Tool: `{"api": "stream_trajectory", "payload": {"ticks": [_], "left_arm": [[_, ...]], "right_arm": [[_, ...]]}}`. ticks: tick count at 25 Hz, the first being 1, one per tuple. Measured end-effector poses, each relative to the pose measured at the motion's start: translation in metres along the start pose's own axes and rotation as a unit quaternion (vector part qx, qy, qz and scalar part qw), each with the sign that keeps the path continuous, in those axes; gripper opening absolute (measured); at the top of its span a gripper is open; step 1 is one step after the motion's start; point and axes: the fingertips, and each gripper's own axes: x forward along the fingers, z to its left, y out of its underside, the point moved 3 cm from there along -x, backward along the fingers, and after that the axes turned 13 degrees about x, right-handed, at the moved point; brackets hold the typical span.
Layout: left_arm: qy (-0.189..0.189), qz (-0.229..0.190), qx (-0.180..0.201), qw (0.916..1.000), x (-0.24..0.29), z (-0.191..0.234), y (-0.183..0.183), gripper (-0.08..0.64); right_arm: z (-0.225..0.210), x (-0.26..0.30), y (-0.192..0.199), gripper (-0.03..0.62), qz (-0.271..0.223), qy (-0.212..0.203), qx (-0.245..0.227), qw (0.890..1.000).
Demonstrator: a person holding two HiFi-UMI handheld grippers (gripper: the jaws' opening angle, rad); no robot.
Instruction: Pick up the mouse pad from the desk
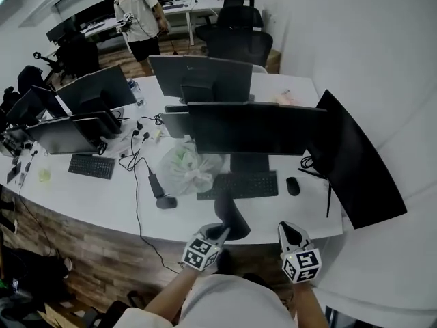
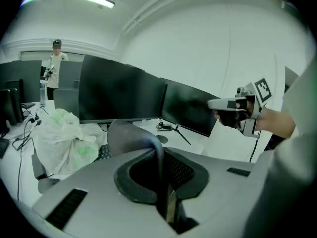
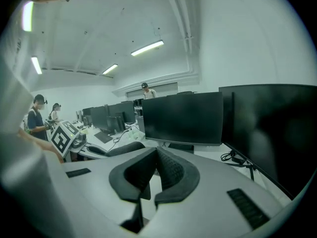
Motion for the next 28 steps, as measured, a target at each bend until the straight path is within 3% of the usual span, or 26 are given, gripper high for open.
{"api": "stream_trajectory", "payload": {"ticks": [9,16,28], "left_arm": [[-0.088,-0.059,-0.013,0.9943,-0.048,-0.035,-0.038,0.046],[-0.138,-0.091,-0.032,0.9857,-0.079,-0.08,-0.043,0.046],[-0.2,-0.117,-0.005,0.9728,-0.143,-0.127,-0.061,0.048]], "right_arm": [[0.002,-0.049,-0.012,0.012,-0.018,-0.06,-0.034,0.997],[-0.005,-0.098,-0.014,0.012,-0.036,-0.082,-0.048,0.995],[-0.002,-0.139,-0.029,0.012,-0.064,-0.116,-0.079,0.988]]}}
